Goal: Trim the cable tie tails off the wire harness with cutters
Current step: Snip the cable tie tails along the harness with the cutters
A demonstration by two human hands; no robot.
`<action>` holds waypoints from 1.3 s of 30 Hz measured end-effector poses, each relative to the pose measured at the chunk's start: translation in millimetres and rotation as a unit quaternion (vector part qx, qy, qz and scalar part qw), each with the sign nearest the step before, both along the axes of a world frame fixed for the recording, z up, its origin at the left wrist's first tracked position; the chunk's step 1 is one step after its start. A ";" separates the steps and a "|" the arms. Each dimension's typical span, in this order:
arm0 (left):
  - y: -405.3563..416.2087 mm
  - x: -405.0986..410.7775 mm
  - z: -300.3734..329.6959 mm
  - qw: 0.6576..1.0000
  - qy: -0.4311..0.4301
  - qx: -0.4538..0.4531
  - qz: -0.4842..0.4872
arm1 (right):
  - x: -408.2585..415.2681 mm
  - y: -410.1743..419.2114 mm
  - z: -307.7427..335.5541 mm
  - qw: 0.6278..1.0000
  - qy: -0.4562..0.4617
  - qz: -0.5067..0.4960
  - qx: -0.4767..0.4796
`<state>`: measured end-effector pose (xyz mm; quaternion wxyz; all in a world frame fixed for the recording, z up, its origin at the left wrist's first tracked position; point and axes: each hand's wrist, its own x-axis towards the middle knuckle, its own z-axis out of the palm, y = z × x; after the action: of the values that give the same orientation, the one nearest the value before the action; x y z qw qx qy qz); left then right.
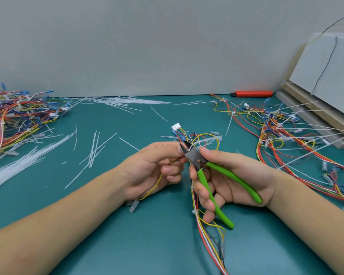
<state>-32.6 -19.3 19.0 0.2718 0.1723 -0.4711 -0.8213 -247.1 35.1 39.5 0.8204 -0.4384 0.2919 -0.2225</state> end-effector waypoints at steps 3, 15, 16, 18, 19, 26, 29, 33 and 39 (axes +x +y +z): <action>-0.2 0.5 0.0 1.000 0.000 0.000 0.001 | 2.4 1.3 1.3 1.000 0.010 -0.008 -0.011; -1.5 1.6 -0.6 0.999 0.020 0.028 -0.007 | 8.2 0.5 0.7 1.000 -0.005 -0.025 0.000; -1.7 1.7 -0.9 1.000 0.018 0.020 -0.011 | 7.3 0.3 -0.7 1.000 -0.007 -0.022 -0.002; -1.5 1.9 -1.4 1.000 0.012 0.007 -0.014 | 6.6 0.3 -2.8 1.000 -0.008 -0.018 -0.006; -1.7 1.9 -1.7 1.000 0.011 0.006 -0.013 | 6.2 0.1 -3.3 1.000 -0.009 -0.018 -0.006; -3.2 1.8 -2.8 1.000 0.016 0.018 -0.012 | 3.9 0.2 -2.5 0.999 -0.008 -0.032 0.007; -2.8 1.5 -2.7 1.000 0.017 0.017 -0.011 | 4.5 0.6 -2.0 0.999 -0.004 -0.035 0.003; -3.1 1.5 -2.8 1.000 0.020 0.021 -0.010 | 4.8 -0.1 -1.3 0.999 -0.002 -0.034 0.004; -1.5 1.3 -1.1 0.999 0.028 0.000 -0.026 | 7.6 0.7 4.5 0.999 0.030 -0.019 -0.014</action>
<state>-31.3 -20.8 18.0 0.2636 0.1366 -0.4678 -0.8324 -239.5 35.9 44.0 0.8010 -0.4505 0.3211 -0.2287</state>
